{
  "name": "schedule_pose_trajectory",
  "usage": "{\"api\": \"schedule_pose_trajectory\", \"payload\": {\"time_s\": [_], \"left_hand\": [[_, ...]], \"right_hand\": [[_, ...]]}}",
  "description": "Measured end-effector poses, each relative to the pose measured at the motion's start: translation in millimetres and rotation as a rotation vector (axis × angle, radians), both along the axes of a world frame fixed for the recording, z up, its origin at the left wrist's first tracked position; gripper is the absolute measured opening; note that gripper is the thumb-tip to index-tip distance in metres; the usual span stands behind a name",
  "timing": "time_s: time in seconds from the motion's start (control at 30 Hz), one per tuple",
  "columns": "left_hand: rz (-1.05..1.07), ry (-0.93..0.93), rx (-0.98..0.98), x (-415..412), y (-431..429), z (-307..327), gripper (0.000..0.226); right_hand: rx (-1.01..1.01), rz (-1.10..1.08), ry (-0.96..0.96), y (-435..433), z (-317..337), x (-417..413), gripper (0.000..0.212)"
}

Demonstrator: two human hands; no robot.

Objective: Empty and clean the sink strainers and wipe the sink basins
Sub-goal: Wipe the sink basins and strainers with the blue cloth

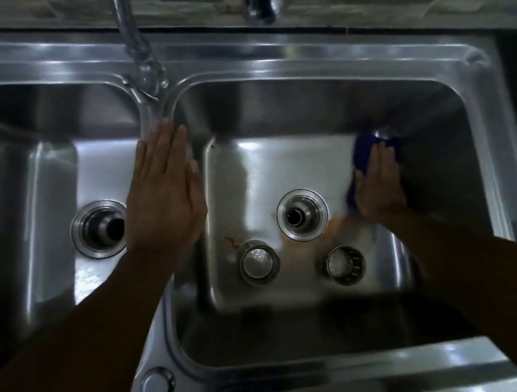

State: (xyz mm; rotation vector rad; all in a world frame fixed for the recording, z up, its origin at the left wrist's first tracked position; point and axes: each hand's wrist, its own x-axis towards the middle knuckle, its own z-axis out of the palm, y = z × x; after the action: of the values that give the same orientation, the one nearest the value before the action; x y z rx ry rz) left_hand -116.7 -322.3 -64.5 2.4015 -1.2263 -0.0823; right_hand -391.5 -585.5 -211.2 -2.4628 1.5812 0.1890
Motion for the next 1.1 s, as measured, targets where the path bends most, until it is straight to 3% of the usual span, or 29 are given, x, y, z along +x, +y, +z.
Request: {"api": "schedule_pose_trajectory", "payload": {"time_s": [0.17, 0.33, 0.43, 0.53, 0.6, 0.67, 0.8, 0.97, 1.03, 1.1], "left_hand": [[-0.006, -0.017, 0.032, -1.8, -0.9, 2.1, 0.054], [-0.002, -0.015, 0.028, -0.9, -0.9, -0.3, 0.053], [0.007, -0.019, 0.03, 0.4, 0.4, -1.4, 0.052], [0.004, -0.041, 0.003, 0.1, 0.8, -2.3, 0.05], [0.002, -0.047, -0.014, 0.5, 0.9, -2.4, 0.049], [0.001, -0.042, -0.021, 0.8, 1.0, -1.3, 0.049], [-0.002, -0.021, -0.005, -0.9, 1.0, 2.0, 0.05], [0.002, -0.009, 0.029, -0.6, -0.1, 5.6, 0.051], [0.0, -0.001, 0.041, -0.2, -0.4, 4.8, 0.051], [-0.003, -0.005, 0.023, -0.2, -0.5, 3.1, 0.049]], "right_hand": [[0.052, -0.247, -0.089, 37.8, 11.3, 82.3, 0.067], [0.234, 0.275, -0.332, 123.5, 11.6, 171.2, 0.077], [0.299, 0.6, -0.285, 142.8, 9.0, 198.0, 0.097], [0.202, 0.71, -0.151, 117.8, 1.1, 183.8, 0.1], [0.134, 0.632, -0.133, 93.8, -3.4, 152.0, 0.094], [0.067, 0.423, -0.136, 63.9, -6.2, 110.1, 0.083], [0.005, 0.041, 0.068, 0.1, 11.0, 38.1, 0.066], [0.088, -0.2, 0.071, 15.2, 24.2, 75.9, 0.071], [0.114, -0.149, -0.005, 42.4, 24.7, 111.6, 0.069], [0.121, 0.082, -0.037, 79.8, 15.6, 141.8, 0.066]]}}
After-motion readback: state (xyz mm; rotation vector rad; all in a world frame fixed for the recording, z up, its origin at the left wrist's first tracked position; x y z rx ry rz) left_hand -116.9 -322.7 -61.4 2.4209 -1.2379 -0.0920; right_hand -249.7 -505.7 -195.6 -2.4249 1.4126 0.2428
